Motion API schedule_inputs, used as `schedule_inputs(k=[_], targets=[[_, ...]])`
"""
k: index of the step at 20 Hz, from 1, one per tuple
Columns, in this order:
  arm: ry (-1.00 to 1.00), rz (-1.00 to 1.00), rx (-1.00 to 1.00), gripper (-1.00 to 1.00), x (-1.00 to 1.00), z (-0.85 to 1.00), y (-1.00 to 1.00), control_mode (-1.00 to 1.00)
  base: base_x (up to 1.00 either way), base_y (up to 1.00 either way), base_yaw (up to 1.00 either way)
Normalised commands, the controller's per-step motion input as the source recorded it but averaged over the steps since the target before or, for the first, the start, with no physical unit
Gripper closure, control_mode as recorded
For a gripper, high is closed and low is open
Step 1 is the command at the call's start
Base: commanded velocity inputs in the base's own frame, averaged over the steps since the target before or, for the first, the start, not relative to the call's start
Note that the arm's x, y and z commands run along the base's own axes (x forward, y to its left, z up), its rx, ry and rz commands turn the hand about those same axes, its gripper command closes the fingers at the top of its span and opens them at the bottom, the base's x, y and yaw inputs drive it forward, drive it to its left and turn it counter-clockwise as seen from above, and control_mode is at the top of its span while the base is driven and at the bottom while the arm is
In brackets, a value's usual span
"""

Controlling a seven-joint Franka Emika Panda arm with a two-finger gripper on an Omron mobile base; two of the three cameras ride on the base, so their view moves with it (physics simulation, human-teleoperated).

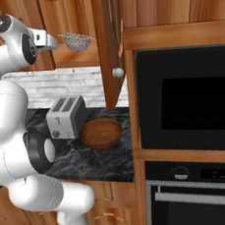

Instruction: Open the cabinet and setup a tea strainer by placing it in the bowl upright.

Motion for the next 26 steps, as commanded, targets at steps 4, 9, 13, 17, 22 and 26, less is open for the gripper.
schedule_inputs(k=[4, 9, 13, 17, 22, 26], targets=[[0.00, 0.00, -0.02, 1.00, 0.00, 0.00, 0.00, -1.00, 0.00, 0.00, 0.00], [0.00, -0.04, -0.07, 1.00, -0.10, 0.10, 0.09, -1.00, 0.00, 0.00, 0.00], [0.00, -0.08, -0.07, 1.00, -0.20, 0.14, 0.11, -1.00, 0.00, 0.00, 0.00], [0.00, -0.11, -0.04, 1.00, -0.25, 0.17, 0.12, -1.00, 0.00, 0.00, 0.00], [0.00, -0.13, -0.01, 1.00, -0.38, 0.17, 0.15, -1.00, 0.00, 0.00, 0.00], [0.00, -0.16, 0.00, 1.00, -0.53, 0.14, 0.18, -1.00, 0.00, 0.00, 0.00]])
